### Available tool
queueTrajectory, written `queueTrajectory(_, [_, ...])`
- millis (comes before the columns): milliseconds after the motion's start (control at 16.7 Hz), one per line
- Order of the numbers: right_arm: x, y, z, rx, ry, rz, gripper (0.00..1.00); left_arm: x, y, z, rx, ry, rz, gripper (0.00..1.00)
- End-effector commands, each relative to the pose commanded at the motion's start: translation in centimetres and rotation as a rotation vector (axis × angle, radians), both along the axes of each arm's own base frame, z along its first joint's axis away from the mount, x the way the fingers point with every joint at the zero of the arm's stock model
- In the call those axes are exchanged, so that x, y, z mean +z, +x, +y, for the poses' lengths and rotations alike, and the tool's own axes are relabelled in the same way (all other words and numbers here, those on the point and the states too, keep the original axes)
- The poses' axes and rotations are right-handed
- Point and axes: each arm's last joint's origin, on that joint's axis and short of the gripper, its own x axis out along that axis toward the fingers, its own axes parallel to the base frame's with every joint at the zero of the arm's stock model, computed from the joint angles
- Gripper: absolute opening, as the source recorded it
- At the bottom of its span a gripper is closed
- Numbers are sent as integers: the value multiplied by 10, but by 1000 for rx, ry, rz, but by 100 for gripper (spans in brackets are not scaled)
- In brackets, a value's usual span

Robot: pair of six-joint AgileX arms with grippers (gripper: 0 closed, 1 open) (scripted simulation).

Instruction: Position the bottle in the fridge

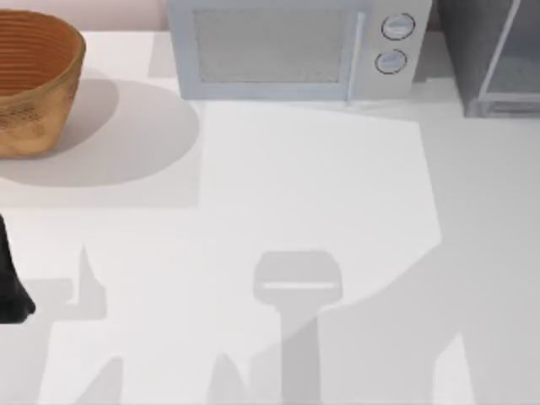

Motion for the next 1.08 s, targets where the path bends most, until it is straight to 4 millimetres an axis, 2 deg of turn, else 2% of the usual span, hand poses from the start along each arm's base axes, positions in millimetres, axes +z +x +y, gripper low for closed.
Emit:
queueTrajectory(240, [0, 0, 0, 0, 0, 0, 1, 0, 0, 0, 0, 0, 0, 100])
queueTrajectory(1020, [0, 0, 0, 0, 0, 0, 98, 0, 0, 0, 0, 0, 0, 100])
queueTrajectory(1080, [0, 0, 0, 0, 0, 0, 100, 0, 0, 0, 0, 0, 0, 100])
